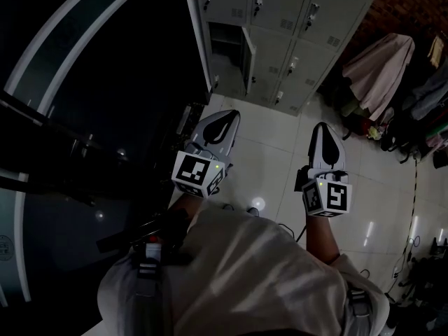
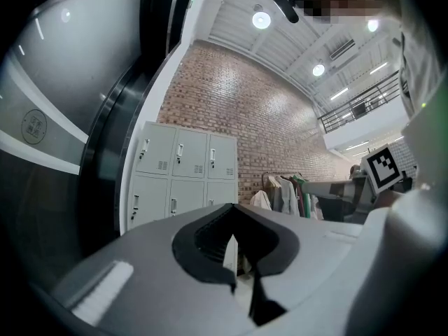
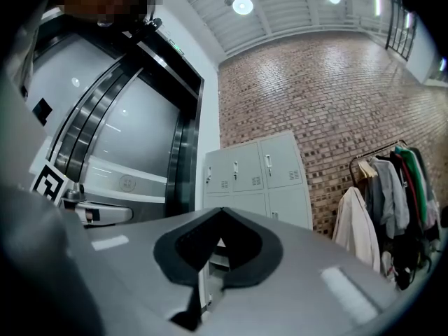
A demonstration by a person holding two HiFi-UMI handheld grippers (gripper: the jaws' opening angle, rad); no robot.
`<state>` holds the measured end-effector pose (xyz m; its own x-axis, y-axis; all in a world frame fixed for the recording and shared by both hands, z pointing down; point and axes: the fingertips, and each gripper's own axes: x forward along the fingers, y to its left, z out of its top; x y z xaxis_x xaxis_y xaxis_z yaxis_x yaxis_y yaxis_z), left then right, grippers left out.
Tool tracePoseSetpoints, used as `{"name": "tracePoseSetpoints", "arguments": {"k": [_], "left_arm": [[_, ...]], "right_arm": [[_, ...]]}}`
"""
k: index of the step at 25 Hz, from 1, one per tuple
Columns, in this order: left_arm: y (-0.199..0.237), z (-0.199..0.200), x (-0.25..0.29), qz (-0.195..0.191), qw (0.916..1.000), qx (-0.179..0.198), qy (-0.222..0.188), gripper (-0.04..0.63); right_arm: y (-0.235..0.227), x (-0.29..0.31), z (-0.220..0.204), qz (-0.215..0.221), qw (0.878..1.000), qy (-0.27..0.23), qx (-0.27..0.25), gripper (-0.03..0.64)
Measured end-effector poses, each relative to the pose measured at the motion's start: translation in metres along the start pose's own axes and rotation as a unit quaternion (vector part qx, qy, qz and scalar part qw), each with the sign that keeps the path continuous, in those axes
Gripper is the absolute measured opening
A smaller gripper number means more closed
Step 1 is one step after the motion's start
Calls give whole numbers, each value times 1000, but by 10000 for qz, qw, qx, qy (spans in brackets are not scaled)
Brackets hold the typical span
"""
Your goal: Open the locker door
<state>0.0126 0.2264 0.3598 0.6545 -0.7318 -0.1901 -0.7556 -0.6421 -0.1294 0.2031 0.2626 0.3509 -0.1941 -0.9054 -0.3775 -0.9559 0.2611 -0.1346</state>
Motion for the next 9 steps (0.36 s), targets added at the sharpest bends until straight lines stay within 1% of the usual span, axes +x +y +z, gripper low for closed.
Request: {"name": "tracePoseSetpoints", "arguments": {"k": [2, 5, 9], "left_arm": [[1, -1, 1, -23, 10000, -8, -3, 54], [-9, 3, 0, -12, 10000, -11, 15, 54], [26, -18, 15, -43, 9999, -81, 73, 54]], "right_arm": [[1, 1, -3, 10, 10000, 20, 5, 0], [-3, -5, 1, 61, 10000, 59, 13, 0], [2, 26, -24, 33, 9999, 100, 11, 0]]}}
